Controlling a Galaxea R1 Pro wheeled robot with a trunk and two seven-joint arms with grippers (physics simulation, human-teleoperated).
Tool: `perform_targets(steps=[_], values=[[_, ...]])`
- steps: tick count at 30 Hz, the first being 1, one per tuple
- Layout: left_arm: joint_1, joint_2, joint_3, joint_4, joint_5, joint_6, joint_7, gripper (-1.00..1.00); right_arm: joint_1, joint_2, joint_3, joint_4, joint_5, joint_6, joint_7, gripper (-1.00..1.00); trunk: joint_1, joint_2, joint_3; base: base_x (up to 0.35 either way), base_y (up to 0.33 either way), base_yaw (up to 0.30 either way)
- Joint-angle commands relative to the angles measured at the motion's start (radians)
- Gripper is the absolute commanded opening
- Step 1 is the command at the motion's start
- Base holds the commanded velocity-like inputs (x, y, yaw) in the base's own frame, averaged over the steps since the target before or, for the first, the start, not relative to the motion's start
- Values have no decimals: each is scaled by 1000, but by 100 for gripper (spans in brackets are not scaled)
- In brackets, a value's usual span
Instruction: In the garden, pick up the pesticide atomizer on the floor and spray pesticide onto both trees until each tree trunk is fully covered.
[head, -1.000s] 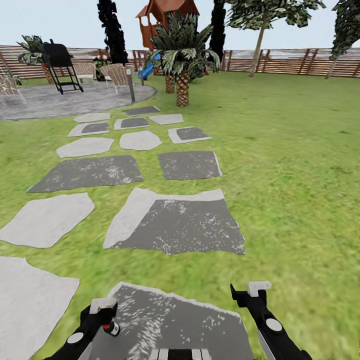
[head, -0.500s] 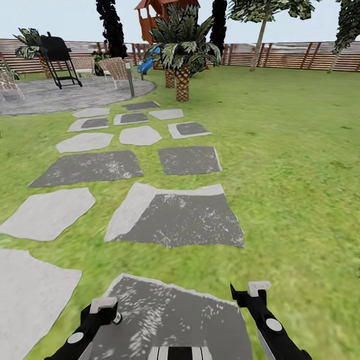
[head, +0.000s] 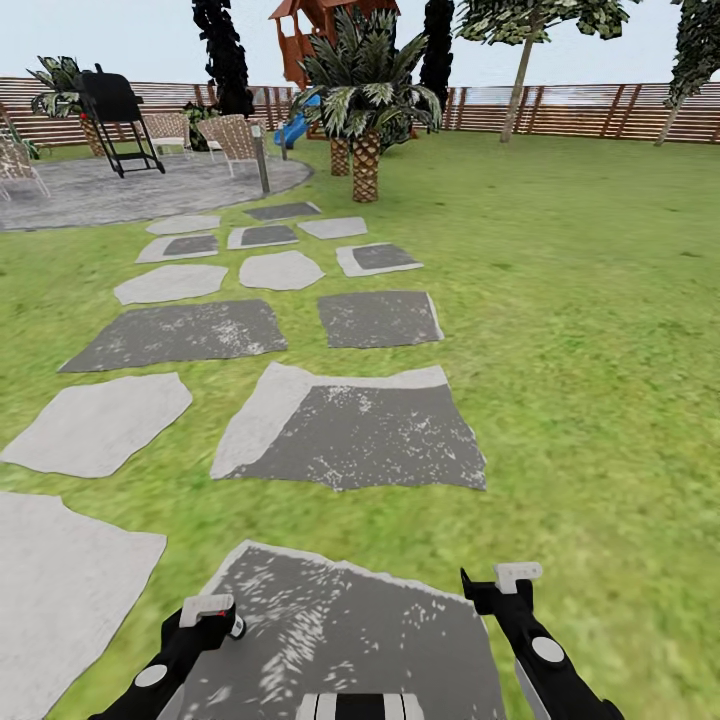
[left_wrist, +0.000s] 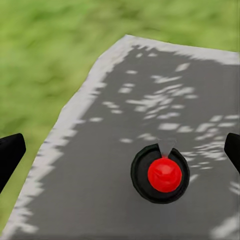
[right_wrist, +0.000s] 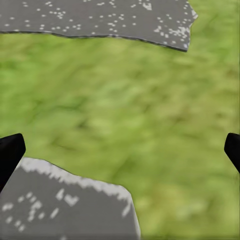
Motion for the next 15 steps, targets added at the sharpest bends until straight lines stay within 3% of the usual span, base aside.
perform_targets(steps=[1,6,15], values=[[0,0,3,1,0,-3,-1,100,-1,-1,1,1,2,-3,0,100,0,0,-1,0,0,-176],[0,0,0,1,-2,-3,-1,100,0,-1,1,1,2,-3,0,100,0,0,-1,0,0,-186],[1,0,-3,1,-3,-15,-2,100,0,-1,1,1,2,-3,0,100,0,0,-1,0,0,-18]])
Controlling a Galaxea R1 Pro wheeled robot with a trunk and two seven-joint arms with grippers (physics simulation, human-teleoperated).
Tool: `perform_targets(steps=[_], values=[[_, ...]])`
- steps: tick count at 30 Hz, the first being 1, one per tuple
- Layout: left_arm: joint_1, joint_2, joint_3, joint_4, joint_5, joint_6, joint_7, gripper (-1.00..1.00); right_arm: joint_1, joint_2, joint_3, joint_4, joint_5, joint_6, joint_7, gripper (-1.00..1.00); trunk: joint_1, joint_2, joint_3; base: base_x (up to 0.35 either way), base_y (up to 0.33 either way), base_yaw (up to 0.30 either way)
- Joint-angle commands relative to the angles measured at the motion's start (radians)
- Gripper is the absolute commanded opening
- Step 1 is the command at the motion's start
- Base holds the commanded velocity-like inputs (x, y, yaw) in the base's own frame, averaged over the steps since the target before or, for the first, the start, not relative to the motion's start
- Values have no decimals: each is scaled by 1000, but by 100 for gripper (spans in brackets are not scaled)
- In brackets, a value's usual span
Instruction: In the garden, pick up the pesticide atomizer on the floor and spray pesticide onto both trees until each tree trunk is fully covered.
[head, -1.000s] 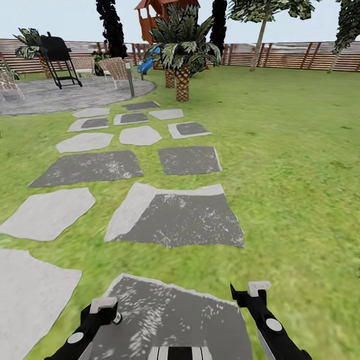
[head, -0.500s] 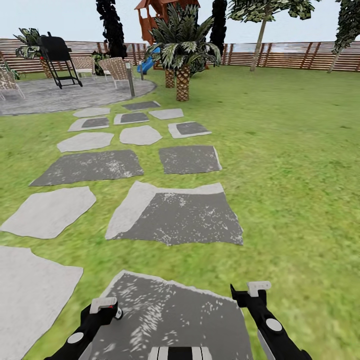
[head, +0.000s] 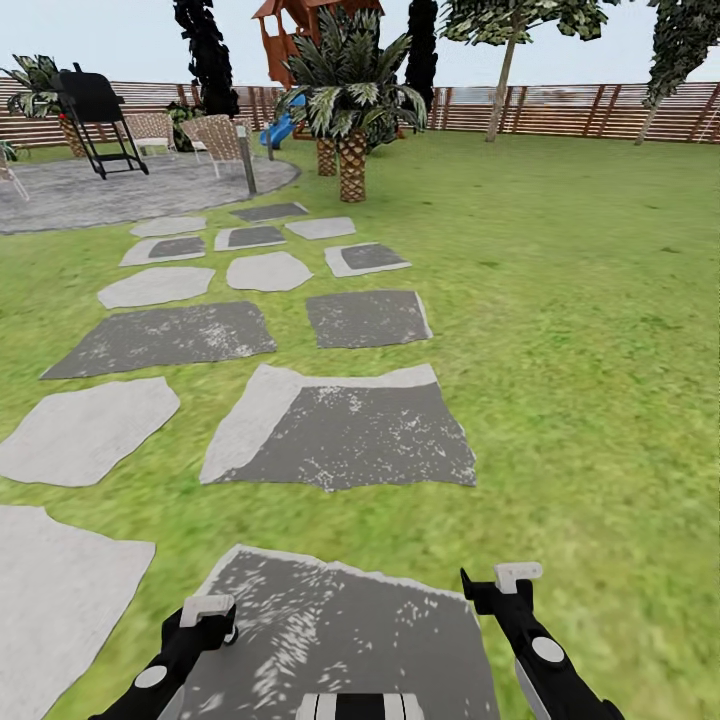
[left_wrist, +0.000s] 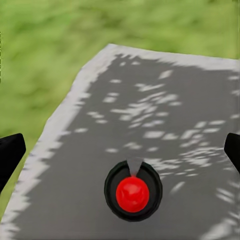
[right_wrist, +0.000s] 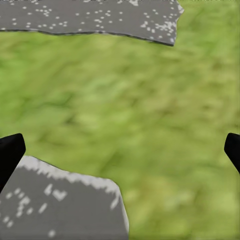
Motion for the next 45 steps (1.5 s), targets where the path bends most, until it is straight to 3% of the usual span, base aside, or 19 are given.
perform_targets(steps=[1,5,35,45], values=[[0,0,3,1,0,-6,-1,100,0,-1,2,1,2,-3,0,100,0,0,-1,0,0,0],[0,0,4,1,0,-24,-1,100,0,-1,2,1,2,-2,0,100,0,0,-7,0,0,0],[1,0,5,1,0,-33,0,100,-1,-1,2,1,2,-2,0,100,14,-7,-170,0,0,-24],[1,1,5,1,-2,-33,0,100,-1,-1,2,1,2,-2,0,100,14,-7,-173,0,0,-35]])
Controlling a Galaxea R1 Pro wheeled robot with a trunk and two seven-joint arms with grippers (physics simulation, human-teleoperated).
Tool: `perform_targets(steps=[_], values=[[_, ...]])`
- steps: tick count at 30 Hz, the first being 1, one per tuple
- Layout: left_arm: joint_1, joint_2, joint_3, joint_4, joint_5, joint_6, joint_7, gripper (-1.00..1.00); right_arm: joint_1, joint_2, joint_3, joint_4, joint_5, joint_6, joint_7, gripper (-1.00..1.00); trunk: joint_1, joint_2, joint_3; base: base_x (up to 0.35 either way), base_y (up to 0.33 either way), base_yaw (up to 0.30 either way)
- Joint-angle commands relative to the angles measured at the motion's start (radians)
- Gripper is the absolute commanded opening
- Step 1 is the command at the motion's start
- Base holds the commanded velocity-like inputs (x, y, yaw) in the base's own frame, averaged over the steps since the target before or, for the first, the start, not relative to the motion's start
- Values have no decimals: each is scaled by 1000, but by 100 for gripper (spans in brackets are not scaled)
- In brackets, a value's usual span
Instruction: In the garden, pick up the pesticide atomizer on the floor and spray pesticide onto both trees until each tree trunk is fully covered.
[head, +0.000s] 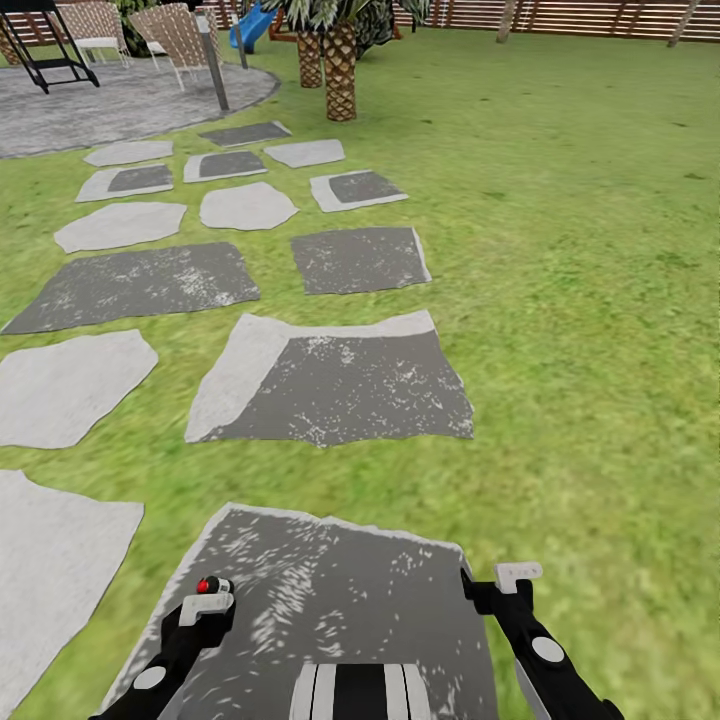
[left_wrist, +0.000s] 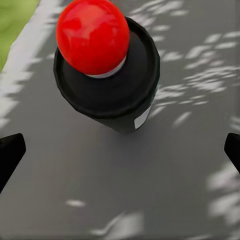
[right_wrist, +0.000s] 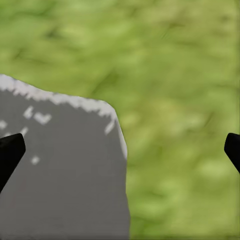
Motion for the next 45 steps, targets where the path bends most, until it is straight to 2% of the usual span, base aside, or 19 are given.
perform_targets(steps=[1,6,26,32,45], values=[[0,0,3,1,0,-3,-1,100,0,-1,2,1,2,-3,0,100,0,0,-1,0,0,-2],[-1,0,4,1,0,-3,-1,100,0,-1,2,1,2,-3,0,100,2,-1,-20,0,0,-1],[-1,0,9,-1,2,-5,0,100,0,-1,3,1,2,-3,0,100,2,-1,-20,17,12,0],[-1,-3,5,8,-1,-74,6,100,0,-1,3,1,2,-3,0,100,2,-1,-20,0,0,0],[-1,-2,5,12,0,-88,8,100,0,0,3,2,2,-3,0,100,2,-1,-20,14,4,0]])
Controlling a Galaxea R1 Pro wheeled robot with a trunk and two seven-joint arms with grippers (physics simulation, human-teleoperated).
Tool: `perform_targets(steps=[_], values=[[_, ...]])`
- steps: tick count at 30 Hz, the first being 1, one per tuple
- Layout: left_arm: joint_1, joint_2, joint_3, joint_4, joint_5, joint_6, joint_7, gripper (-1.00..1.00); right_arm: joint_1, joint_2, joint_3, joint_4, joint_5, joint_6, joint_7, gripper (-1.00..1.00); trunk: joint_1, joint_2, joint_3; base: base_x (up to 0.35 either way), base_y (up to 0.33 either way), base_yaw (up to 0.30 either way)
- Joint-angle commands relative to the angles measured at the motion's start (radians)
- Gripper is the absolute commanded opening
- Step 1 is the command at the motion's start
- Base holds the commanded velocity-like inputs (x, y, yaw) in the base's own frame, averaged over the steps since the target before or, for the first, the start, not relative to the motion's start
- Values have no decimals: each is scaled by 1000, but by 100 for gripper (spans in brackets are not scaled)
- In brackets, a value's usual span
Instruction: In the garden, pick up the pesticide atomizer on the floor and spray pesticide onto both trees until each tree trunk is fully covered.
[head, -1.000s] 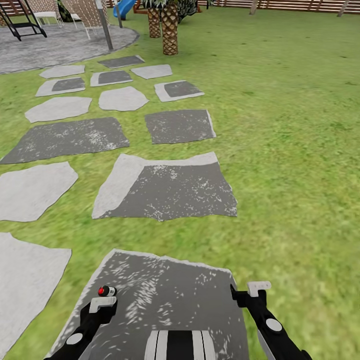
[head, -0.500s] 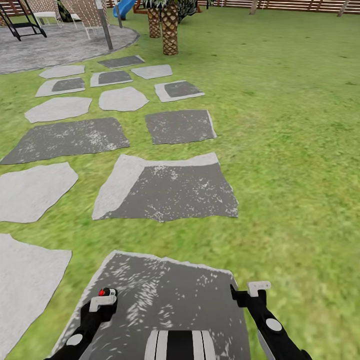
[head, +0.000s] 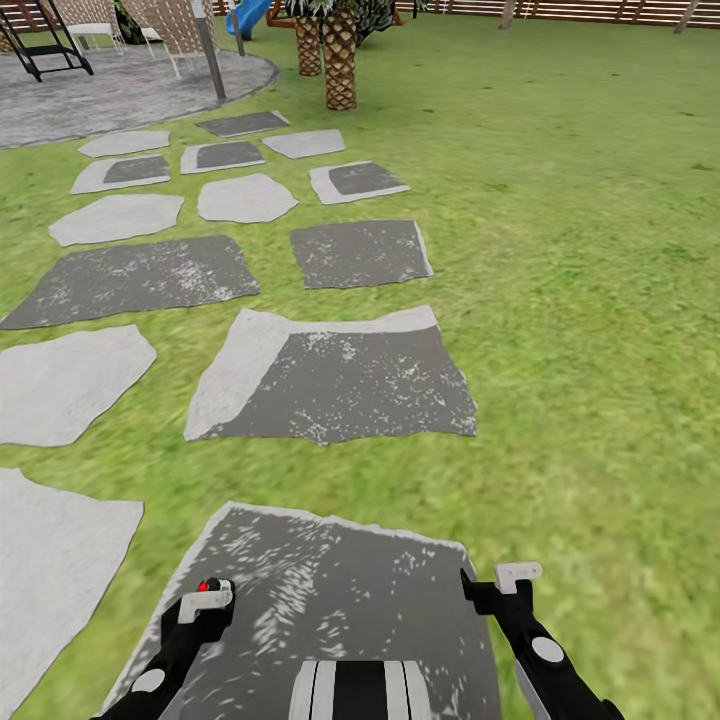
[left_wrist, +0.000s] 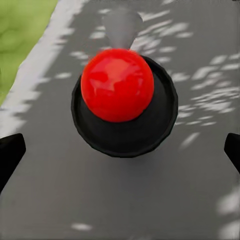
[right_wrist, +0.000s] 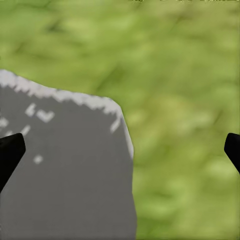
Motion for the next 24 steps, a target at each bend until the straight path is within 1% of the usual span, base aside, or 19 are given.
perform_targets(steps=[1,24], values=[[0,0,3,1,0,-4,0,100,0,-1,2,0,2,-3,0,100,0,0,-1,22,7,0],[0,0,6,-2,1,-7,0,100,0,-1,3,1,2,-3,0,100,0,0,8,2,0,0]])
